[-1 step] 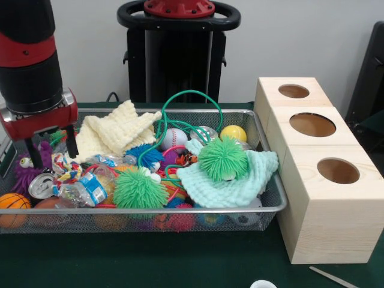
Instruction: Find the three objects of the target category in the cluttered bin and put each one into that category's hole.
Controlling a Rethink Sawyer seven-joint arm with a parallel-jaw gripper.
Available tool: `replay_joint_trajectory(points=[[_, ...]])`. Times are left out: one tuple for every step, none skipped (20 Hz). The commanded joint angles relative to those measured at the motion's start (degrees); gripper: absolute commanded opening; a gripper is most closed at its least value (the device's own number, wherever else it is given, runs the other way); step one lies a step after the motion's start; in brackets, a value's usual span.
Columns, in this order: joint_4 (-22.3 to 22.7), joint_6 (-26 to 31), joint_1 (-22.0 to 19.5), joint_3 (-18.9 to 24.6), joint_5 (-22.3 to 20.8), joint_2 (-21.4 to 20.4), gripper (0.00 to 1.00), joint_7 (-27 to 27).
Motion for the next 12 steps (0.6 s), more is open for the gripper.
replay_joint_trajectory(points=[[7.23,-3.51,-1.51,-0.68,-6.42,4.53,1.00,-7.80],[7.13,-3.80,-1.71,-0.52,-6.81,4.93,1.00,-8.15],[7.03,-4.08,-1.91,-0.36,-7.20,5.32,1.00,-8.49],[6.90,-4.38,-2.08,-0.21,-7.55,5.79,1.00,-8.61],[6.77,-4.79,-2.22,-0.09,-7.94,6.27,1.00,-8.57],[6.55,-5.15,-2.23,-0.13,-8.28,6.71,1.00,-8.17],[6.32,-5.51,-2.23,-0.18,-8.63,7.15,1.00,-7.78],[6.09,-5.93,-2.19,-0.26,-9.18,7.52,1.00,-7.52],[5.79,-6.20,-2.15,-0.23,-9.68,7.90,1.00,-7.53],[5.51,-6.38,-2.13,-0.17,-10.25,8.22,1.00,-7.78],[5.22,-6.37,-2.09,-0.16,-10.70,8.49,1.00,-7.93],[4.99,-6.36,-2.11,-0.12,-11.03,8.77,1.00,-7.98]])
